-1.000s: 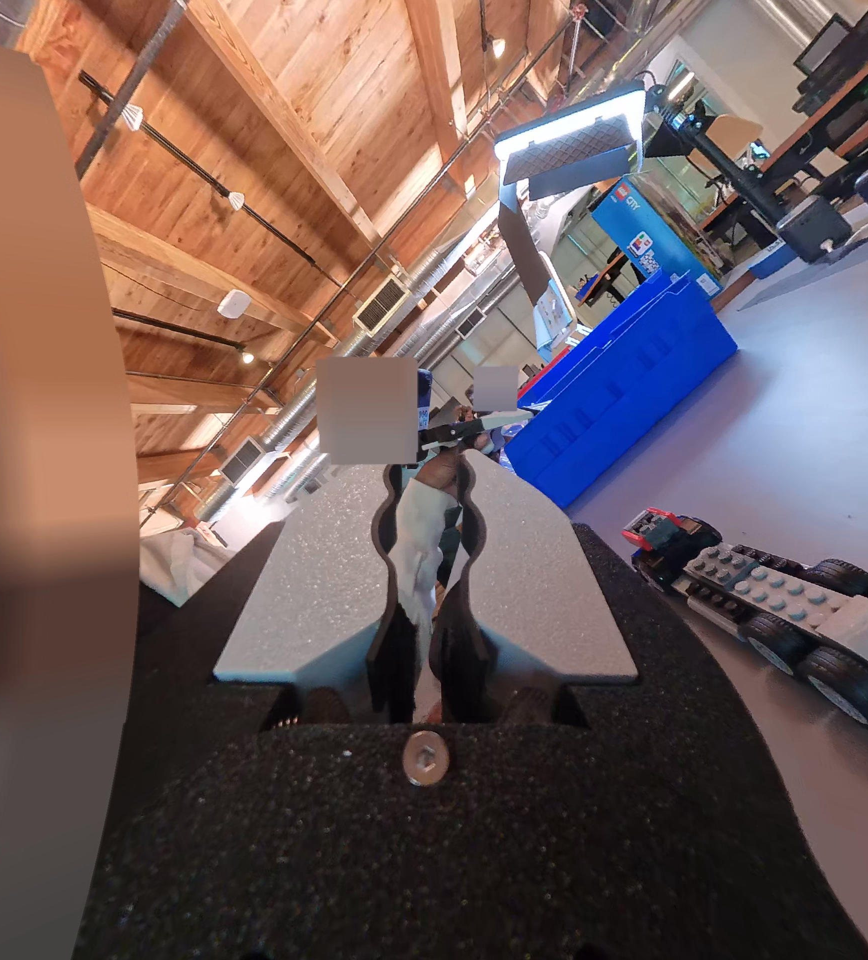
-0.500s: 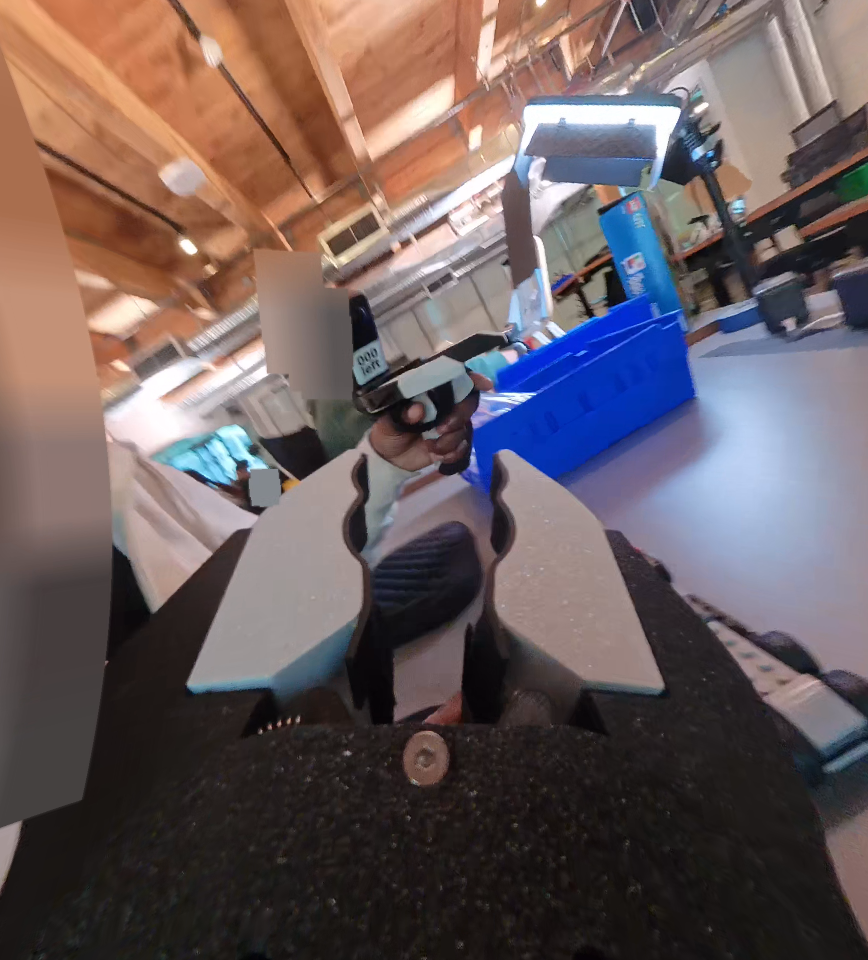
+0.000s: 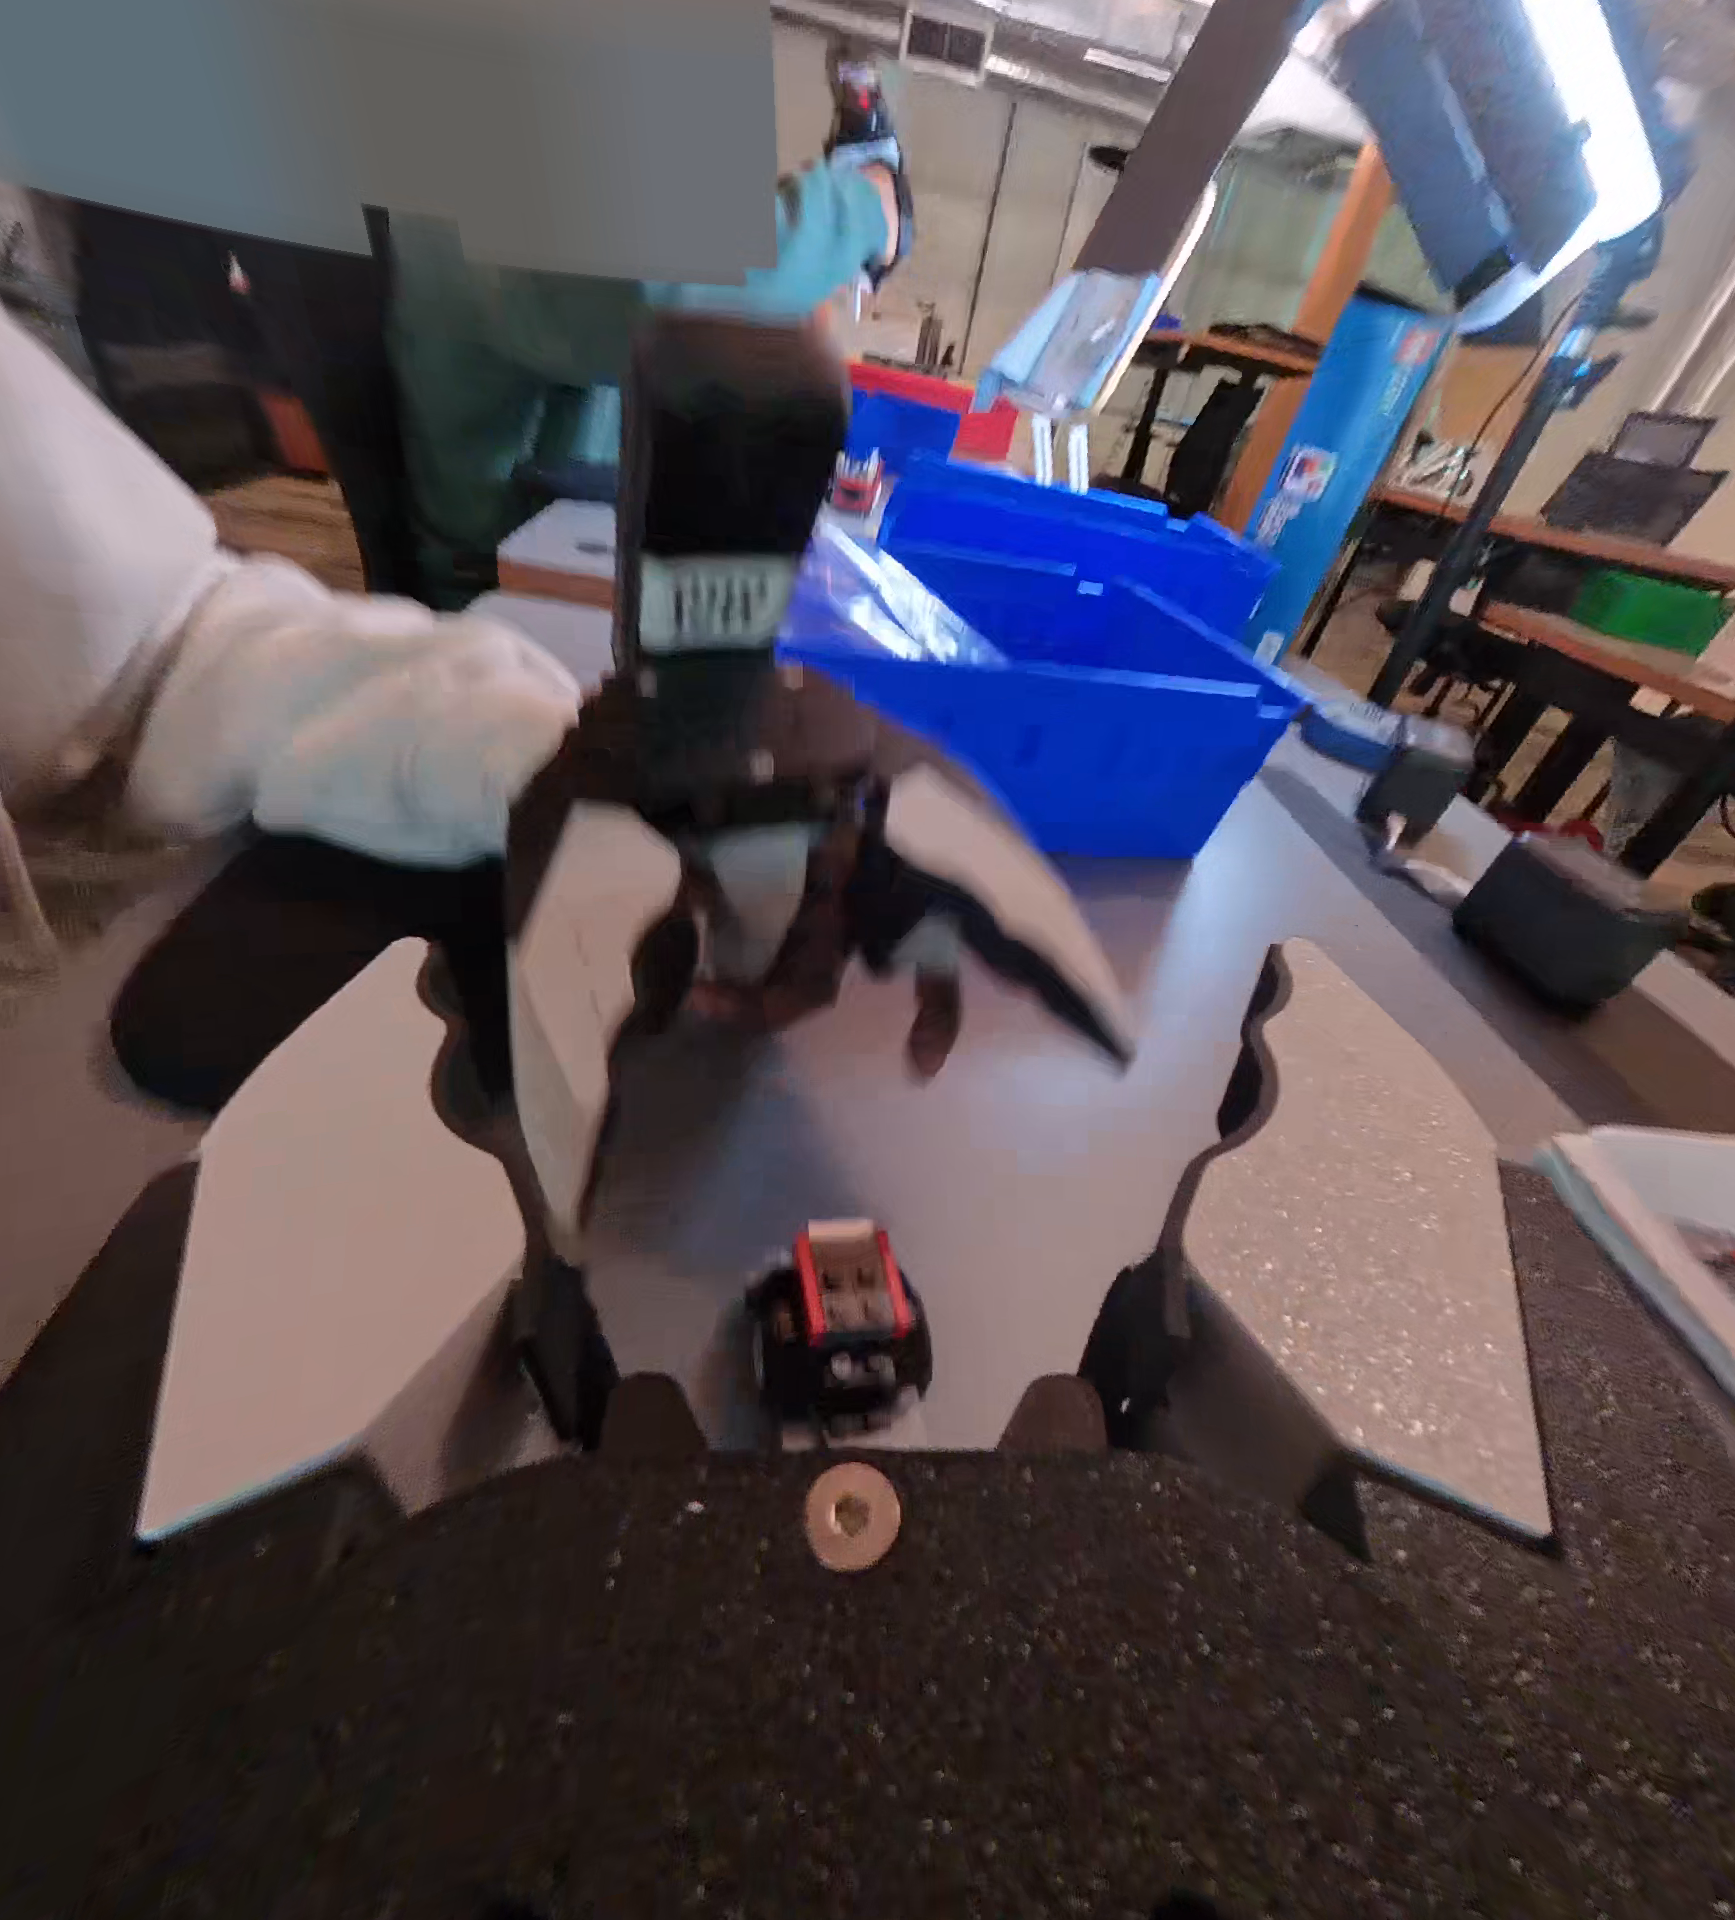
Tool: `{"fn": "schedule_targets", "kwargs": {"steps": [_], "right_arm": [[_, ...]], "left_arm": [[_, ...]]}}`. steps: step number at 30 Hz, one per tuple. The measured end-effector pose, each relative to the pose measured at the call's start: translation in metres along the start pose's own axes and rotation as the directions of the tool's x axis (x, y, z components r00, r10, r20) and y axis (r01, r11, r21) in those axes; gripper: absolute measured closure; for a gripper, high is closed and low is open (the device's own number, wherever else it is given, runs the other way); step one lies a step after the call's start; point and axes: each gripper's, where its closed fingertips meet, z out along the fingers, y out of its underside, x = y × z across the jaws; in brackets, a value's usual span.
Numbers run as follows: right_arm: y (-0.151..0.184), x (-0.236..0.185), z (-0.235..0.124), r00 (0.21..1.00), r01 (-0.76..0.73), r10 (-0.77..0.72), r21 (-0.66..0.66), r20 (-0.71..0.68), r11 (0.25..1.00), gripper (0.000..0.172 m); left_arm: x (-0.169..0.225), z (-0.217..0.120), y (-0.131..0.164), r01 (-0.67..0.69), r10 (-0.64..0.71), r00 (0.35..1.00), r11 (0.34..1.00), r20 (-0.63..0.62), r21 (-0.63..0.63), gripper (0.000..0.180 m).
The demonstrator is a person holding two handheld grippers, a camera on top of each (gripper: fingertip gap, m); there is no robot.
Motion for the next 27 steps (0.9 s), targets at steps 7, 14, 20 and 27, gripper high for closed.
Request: {"fn": "schedule_targets", "kwargs": {"steps": [7, 14, 20, 27], "right_arm": [[0.056, -0.001, -0.014, 0.996, 0.054, -0.037, -0.242, 0.076, 0.969, 0.100], [0.057, 0.008, -0.035, 0.998, 0.046, -0.032, -0.302, 0.052, 0.952, 0.109], [0.045, 0.023, -0.030, 0.941, 0.281, -0.328, -0.359, -0.078, 0.890, 0.024], [0.071, 0.014, -0.032, 0.920, 0.362, -0.390, -0.473, 0.041, 0.803, 0.111]], "left_arm": [[-0.014, -0.010, 0.008, -0.194, 0.195, 0.977, 0.981, 0.087, -0.018, 0.065], [-0.003, -0.004, 0.034, -0.253, 0.260, 0.966, 0.953, 0.017, -0.167, 0.109], [-0.018, -0.006, 0.005, -0.277, 0.281, 0.942, 0.960, 0.185, -0.050, 0.035], [-0.013, -0.013, -0.005, -0.357, 0.353, 0.914, 0.934, 0.199, -0.017, 0.110]]}}
